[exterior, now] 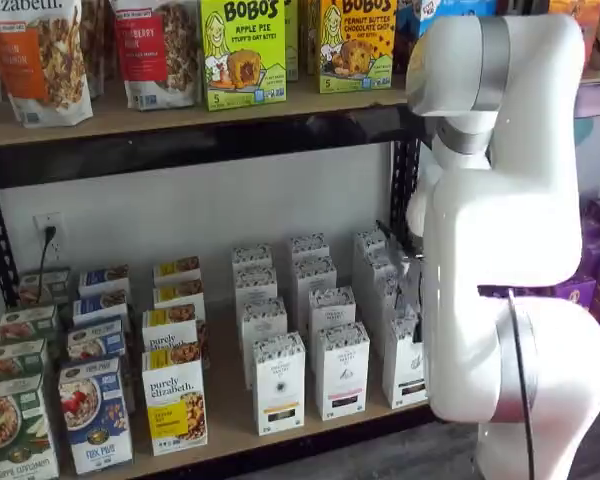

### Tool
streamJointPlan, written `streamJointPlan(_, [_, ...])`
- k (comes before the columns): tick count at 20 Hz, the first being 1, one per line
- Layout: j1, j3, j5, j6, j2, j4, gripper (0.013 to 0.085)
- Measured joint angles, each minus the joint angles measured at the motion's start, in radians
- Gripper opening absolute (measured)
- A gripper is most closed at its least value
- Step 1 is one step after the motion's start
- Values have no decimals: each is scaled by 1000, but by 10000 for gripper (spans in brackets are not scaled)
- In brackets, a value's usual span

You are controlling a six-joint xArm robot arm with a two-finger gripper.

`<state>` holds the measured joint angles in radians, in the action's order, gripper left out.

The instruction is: Pick up the white box with a green strip in the middle, on the bottom shelf, the sixth box from the left

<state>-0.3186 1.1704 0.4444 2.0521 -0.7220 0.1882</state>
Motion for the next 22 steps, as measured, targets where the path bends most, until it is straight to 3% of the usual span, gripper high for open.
streamJointPlan(1, [0, 5, 9, -19, -1, -22, 850])
streamJointPlan(2, [0, 25, 36, -74, -7, -83, 850])
streamJointPlan(4, [1, 49, 63, -110, -17, -120, 850])
streamJointPlan(14, [4, 128, 71, -121, -80, -129, 850])
streamJointPlan(22, [-2, 282, 83, -117, -214, -130, 850])
